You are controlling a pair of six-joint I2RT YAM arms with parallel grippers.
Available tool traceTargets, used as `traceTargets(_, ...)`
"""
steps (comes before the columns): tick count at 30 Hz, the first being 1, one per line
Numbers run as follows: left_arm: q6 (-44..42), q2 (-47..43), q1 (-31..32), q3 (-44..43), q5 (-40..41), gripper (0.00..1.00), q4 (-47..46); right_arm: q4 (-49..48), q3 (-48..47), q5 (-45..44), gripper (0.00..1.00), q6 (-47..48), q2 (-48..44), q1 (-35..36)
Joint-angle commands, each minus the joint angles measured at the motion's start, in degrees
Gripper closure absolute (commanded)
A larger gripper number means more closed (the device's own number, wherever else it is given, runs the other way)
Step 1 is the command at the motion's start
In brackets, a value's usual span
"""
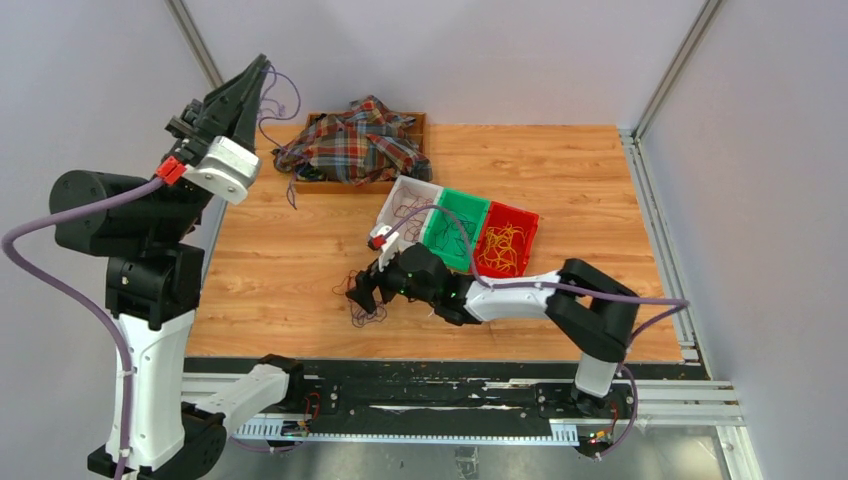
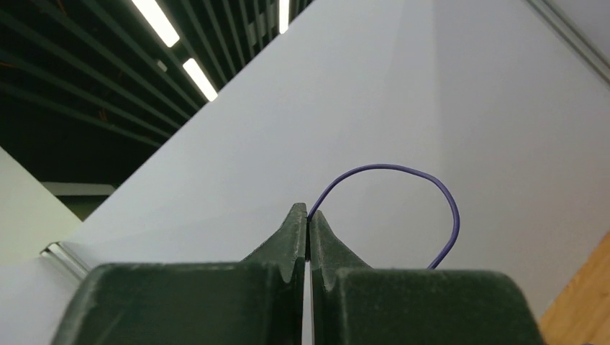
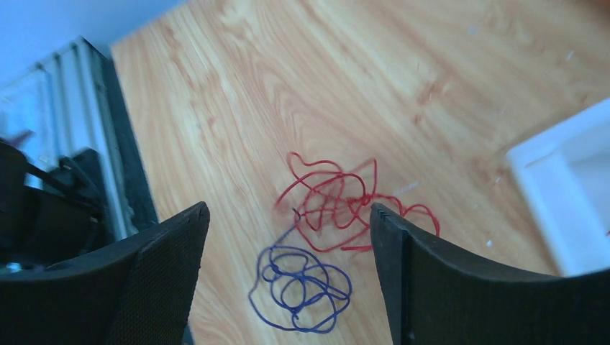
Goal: Untangle the cables
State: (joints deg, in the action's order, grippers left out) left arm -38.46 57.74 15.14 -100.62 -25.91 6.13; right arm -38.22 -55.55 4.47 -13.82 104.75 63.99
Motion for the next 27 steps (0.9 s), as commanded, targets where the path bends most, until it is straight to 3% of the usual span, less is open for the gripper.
traceTargets(1,-1.2,-1.1,0.2,3.6,-2.4,1.0,4.2,2.8,-1.9,-0.1,0.18,1.7,-9.1,0.7)
traceTargets(7,-2.3,-2.2,0.2,8.9,-5.0,1.0,7.7,6.4,-2.3,-0.2,0.17,2.4,-15.5,0.7)
traceTargets(16,1.3,-2.2,1.8,14.0,-8.4,1.0,9.0,6.7,2.1,-7.4,0.19,4.4,-24.9,-0.4)
traceTargets(23,0.5,-0.9,8.5,17.7,-6.1,1.0,10.4,8.6,7.2,-11.6,0.21,5.9,-31.1,-1.9)
traceTargets(27,-1.1,1.4,12.4,19.8,-3.7,1.0,9.8,9.7,12.9,-19.8,0.2,6.3,-37.7,-3.2)
